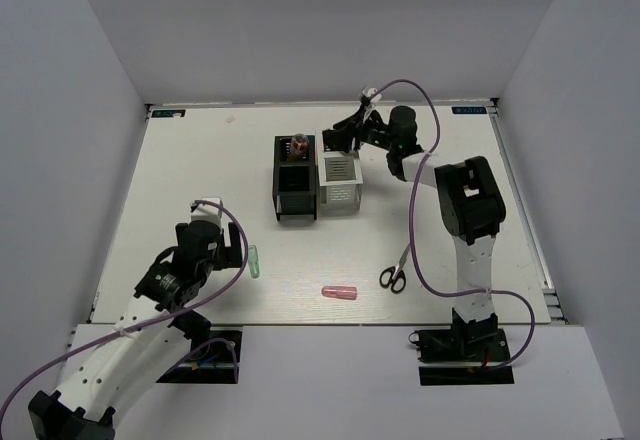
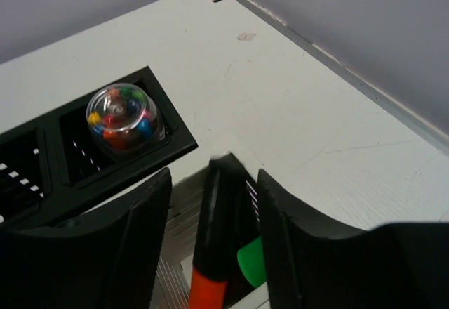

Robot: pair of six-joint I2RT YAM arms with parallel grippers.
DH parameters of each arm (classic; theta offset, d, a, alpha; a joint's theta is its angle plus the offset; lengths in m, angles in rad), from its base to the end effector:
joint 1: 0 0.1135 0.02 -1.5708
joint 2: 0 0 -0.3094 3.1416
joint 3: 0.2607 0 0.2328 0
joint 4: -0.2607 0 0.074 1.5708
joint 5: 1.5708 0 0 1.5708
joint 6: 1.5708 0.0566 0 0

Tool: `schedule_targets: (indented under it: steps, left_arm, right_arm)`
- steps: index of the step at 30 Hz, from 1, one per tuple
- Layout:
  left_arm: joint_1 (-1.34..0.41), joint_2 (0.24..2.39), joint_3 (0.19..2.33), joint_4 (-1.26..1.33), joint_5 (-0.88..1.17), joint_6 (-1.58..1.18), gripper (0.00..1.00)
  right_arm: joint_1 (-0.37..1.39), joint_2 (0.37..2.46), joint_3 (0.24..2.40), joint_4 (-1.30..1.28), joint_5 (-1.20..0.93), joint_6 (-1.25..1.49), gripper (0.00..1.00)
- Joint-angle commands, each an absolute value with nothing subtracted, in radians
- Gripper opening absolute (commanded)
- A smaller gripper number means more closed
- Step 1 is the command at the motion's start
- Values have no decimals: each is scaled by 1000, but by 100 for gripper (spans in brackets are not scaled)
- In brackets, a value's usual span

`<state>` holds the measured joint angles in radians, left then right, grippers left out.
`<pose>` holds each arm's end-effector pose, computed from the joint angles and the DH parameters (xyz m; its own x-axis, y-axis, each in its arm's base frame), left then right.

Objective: Sort the stationery into containers
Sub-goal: Place the pen in the storage box, then pick up the pen from the center of the board.

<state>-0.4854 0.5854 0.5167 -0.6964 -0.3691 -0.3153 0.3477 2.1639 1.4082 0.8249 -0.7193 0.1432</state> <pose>0.0821 -0.0202 0.2411 -0.6460 0.0138 -0.7632 0.0049 0.9999 0.0139 0.4706 0.2102 0.2675 -0.0604 0.0923 -0.9939 -0.8746 0.4750 0.0973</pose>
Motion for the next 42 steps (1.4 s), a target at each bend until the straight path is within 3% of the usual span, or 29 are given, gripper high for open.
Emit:
schedule_targets:
  steps: [1, 6, 8, 10, 14, 15, 16, 18, 19, 20, 21, 22, 23, 25, 28, 29, 31, 33, 36, 42]
  left_arm:
    - [-479, 580, 511, -681, -357, -314, 95]
    - [-479, 604, 514, -683, -354, -324, 95]
    - [-480, 618, 520, -684, -350, -342, 88]
    - [-479, 649, 529, -678, -316, -365, 73]
    - [-479, 758, 563, -706, -295, -448, 61]
    - [-477, 794, 571, -712, -295, -472, 61]
    - [-477, 805, 571, -707, -298, -530, 61]
    - [-477, 842, 565, -693, -301, -577, 79]
    - [-479, 848, 555, -684, -299, -638, 84]
    - [-480, 859, 549, -669, -285, -653, 90]
    - [-485, 876, 543, -643, -287, -678, 93]
    - [-488, 903, 542, -632, -285, -689, 95]
    - [-498, 910, 532, -599, -294, -708, 95]
    - [-512, 962, 534, -531, -301, -719, 92]
    - [-520, 1056, 541, -474, -319, -727, 85]
    - [-519, 1074, 545, -466, -324, -729, 83]
    - [-518, 1118, 554, -427, -322, -724, 77]
    - [-518, 1160, 566, -408, -331, -726, 72]
    - [-522, 1236, 595, -419, -351, -727, 69]
    - [-554, 1328, 630, -428, -412, -732, 63]
  right_arm:
    - [344, 2146, 1384, 919, -749, 124, 56]
    - [344, 2108, 1384, 930, -749, 141, 59]
    - [342, 2082, 1384, 931, -752, 153, 58]
    - [341, 2057, 1387, 940, -752, 195, 52]
    - [344, 1959, 1400, 864, -733, 200, 38]
    - [345, 1944, 1407, 824, -720, 187, 33]
    - [348, 1925, 1416, 599, -703, 155, 22]
    - [348, 1869, 1563, 334, -637, 30, 20]
    - [347, 1874, 1639, -145, -617, 12, 23]
    - [345, 1920, 1915, -269, -683, 9, 41]
    - [312, 1972, 1980, -357, -725, 65, 57]
    - [296, 2009, 2050, -476, -785, 101, 63]
    - [276, 2020, 2062, -483, -948, 192, 55]
    - [230, 2036, 2040, -491, -1109, 264, 0]
    - [229, 1927, 1927, -734, -1031, 25, 0]
    - [229, 1883, 1857, -613, -967, -30, 0]
    - [215, 1716, 1564, -516, -924, -6, 11]
    - [219, 1648, 1472, -543, -867, -90, 22]
    - [215, 1583, 1416, -584, -839, -118, 31]
    - [201, 1503, 1302, -563, -847, -132, 32]
